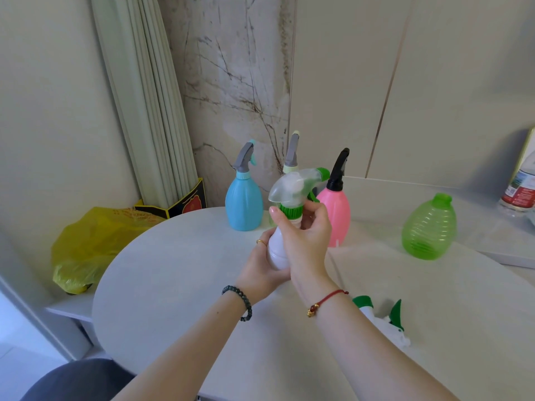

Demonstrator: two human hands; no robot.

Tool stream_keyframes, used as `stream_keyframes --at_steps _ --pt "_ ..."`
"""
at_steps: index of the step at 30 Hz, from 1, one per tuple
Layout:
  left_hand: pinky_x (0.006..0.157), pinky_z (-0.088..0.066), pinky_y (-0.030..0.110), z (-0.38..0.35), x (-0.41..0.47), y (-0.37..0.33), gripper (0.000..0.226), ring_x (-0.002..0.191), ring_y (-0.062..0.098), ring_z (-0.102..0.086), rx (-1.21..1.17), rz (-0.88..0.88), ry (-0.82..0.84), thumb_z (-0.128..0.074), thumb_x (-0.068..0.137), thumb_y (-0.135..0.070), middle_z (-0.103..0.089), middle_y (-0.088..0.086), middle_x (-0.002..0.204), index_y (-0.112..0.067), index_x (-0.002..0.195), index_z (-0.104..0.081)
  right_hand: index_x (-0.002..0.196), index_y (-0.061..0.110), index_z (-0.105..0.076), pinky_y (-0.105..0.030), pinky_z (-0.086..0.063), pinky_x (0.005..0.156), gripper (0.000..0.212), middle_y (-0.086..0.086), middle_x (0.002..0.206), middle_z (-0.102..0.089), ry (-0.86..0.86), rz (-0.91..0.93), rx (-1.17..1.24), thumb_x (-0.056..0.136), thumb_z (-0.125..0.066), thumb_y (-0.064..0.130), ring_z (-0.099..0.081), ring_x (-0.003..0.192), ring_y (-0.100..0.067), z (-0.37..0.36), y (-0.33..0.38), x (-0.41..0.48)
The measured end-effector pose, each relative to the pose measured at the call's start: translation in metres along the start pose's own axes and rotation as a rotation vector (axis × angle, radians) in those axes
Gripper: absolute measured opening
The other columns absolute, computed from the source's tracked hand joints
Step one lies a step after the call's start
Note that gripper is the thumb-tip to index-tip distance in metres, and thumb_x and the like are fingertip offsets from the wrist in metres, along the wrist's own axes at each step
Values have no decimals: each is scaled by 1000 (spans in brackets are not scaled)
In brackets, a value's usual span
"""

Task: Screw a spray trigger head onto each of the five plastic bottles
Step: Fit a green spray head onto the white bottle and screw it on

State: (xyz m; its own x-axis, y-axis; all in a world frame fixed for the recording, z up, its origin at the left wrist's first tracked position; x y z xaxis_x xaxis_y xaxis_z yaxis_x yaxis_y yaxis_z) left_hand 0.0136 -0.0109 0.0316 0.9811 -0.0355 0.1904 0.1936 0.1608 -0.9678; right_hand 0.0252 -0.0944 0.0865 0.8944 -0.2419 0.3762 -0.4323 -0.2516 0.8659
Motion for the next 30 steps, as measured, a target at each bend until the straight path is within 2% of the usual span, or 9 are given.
stream_keyframes --at_steps 4,8,14,18,20,24,26,28,30 --pt "67 -43 1 1 -1 -2 74 85 -22 -54 27 -11 -16 -78 61 0 -53 -18 102 -22 117 -35 95 21 -51 -12 -49 76 36 0 97 -63 36 17 -17 70 -75 11 -63 90 -6 -3 0 -5" --pt "63 -43 1 1 -2 -3 73 80 -22 -55 28 -11 -28 -77 62 0 -53 -18 99 -27 114 -33 111 17 -55 -8 -42 80 27 4 105 -63 202 19 -42 85 -58 22 -57 98 -3 -2 -1 -5" --pt "64 -44 3 -1 -3 -5 72 79 -19 -57 -11 -14 -18 -73 65 6 -53 -15 99 -16 121 -34 96 30 -51 -7 -46 74 38 10 98 -63 101 14 -49 72 -74 12 -61 86 8 2 -2 -1" --pt "64 -45 3 0 -3 -3 71 81 -19 -57 2 -19 -23 -75 64 1 -54 -17 99 -23 117 -35 108 17 -55 -6 -43 75 28 2 100 -63 232 -21 -46 82 -63 21 -59 89 2 1 -4 -1" --pt "64 -45 3 0 -2 -1 69 82 -18 -58 -1 -13 -30 -75 65 -1 -55 -17 99 -27 114 -35 104 16 -57 -5 -43 75 21 0 97 -64 241 -15 -69 84 -61 18 -59 87 2 2 -3 0" --pt "70 -47 8 1 -1 1 73 87 -14 -59 11 1 -30 -77 64 -4 -58 -13 104 -20 122 -35 96 18 -50 -6 -45 70 37 -5 97 -62 102 -32 -70 70 -76 13 -60 84 -3 2 -2 0" --pt "72 -48 10 1 -1 2 74 91 -8 -60 10 -2 -27 -78 63 -6 -60 -6 108 -17 123 -36 104 19 -51 -7 -45 77 41 -2 103 -62 159 -35 -107 71 -76 17 -59 94 -5 0 -2 -2" --pt "70 -48 10 1 0 3 70 90 -7 -61 9 -7 -33 -78 63 -7 -61 -9 105 -24 119 -39 110 19 -55 -5 -43 79 33 5 104 -64 267 -58 -91 79 -67 19 -58 96 3 -1 -1 -2" --pt "70 -48 9 1 0 4 67 88 -9 -61 6 -11 -54 -78 61 -8 -60 -15 102 -33 111 -40 100 19 -57 -6 -43 74 18 7 94 -63 309 -65 -80 84 -61 15 -58 83 8 1 1 1"
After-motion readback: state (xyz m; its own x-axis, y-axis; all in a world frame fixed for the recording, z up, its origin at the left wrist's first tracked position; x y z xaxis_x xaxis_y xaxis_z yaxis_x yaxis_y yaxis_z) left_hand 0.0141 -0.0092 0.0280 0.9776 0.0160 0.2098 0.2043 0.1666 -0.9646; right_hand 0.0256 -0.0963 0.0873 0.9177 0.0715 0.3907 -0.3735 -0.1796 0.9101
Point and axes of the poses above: each hand's wrist, its own x-axis towards the middle knuckle, its own z-axis out of the back of the hand, y = z × x, the point moved 3 cm from there along x, towards the middle knuckle
